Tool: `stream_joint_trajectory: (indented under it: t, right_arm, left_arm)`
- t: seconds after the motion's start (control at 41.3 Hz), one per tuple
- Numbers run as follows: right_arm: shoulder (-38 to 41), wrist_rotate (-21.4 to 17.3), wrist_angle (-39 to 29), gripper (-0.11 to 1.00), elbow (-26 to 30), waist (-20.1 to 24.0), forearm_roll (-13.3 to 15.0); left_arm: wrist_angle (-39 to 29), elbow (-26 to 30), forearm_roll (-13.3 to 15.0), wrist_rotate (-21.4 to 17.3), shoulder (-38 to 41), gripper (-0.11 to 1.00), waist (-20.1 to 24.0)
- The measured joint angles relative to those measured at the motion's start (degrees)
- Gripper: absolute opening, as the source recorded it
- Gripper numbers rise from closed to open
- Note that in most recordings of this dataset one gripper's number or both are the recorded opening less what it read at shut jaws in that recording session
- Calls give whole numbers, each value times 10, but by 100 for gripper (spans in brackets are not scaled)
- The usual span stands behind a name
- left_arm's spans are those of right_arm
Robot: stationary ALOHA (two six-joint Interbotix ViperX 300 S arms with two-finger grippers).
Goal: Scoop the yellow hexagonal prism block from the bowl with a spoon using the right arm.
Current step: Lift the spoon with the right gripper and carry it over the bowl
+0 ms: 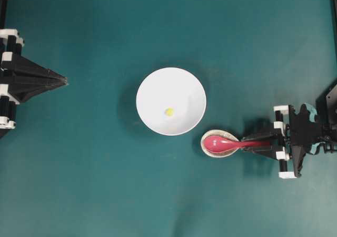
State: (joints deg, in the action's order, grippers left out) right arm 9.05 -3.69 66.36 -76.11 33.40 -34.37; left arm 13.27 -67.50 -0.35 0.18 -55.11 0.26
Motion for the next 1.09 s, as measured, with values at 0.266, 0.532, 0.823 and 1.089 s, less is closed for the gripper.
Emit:
stream_joint_trajectory:
  t: [0.266,0.532,0.823,1.089]
  right_arm:
    - [-47,12,0,24,-1,-1,1]
    - [-103,68,-19,24,-1,-9,0]
    - [-176,123,-109,24,12,-56,0]
    - [-263,192,-279,24,49,-134,-1]
  left_arm:
    - [-1,0,0,0,0,0,0]
    - [-1,0,0,0,0,0,0]
    - [-2,0,-1,0,2,0,0]
    - [-10,0,-1,0,7,0,0]
